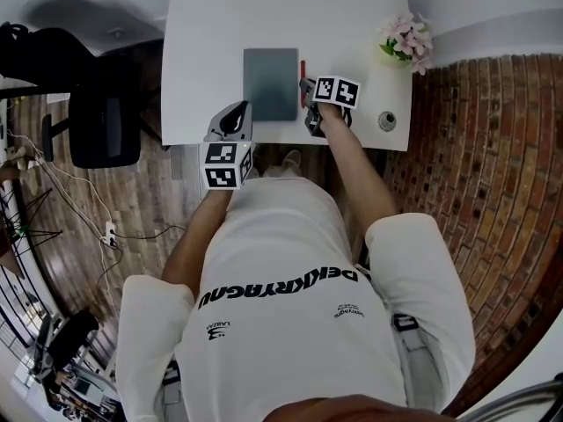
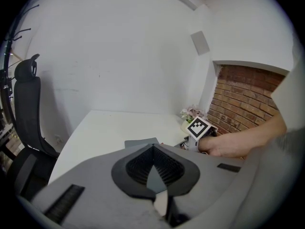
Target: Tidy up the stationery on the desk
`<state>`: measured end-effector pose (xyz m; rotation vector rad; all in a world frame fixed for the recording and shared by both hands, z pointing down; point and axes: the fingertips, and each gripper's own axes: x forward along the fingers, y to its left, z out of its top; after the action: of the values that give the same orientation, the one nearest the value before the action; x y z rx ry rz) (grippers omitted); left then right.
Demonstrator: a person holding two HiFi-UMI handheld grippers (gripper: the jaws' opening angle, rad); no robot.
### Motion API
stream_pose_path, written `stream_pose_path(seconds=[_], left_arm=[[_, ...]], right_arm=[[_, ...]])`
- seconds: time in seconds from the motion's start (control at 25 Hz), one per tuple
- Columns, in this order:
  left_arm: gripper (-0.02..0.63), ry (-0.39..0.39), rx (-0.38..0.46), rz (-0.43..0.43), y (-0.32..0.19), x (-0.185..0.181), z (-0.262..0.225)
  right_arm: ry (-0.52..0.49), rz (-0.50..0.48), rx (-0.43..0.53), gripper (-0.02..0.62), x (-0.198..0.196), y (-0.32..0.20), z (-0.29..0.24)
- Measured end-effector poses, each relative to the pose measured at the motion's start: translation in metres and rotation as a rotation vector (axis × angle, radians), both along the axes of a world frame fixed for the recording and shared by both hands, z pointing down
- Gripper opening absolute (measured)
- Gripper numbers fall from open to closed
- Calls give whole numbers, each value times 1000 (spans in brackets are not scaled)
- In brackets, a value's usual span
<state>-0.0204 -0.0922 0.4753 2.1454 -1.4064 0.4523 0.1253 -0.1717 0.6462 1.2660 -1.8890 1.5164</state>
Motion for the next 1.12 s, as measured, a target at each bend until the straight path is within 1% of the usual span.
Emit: stream_pose_path(seconds=[0.28, 0.68, 0.88, 1.12], left_arm=[[-2, 8, 6, -1, -2, 1, -2], [-3, 8, 30, 28, 0, 4, -14], [-3, 5, 61, 46, -3, 6, -23], [-3, 10, 90, 73, -2, 9, -38]], right_arm=[[-11, 0, 16, 89, 0, 0, -7], [-30, 33, 60, 94, 7, 1, -32], [-69, 34, 131, 94, 3, 2, -65], [-135, 103, 220, 94, 2, 4, -113]])
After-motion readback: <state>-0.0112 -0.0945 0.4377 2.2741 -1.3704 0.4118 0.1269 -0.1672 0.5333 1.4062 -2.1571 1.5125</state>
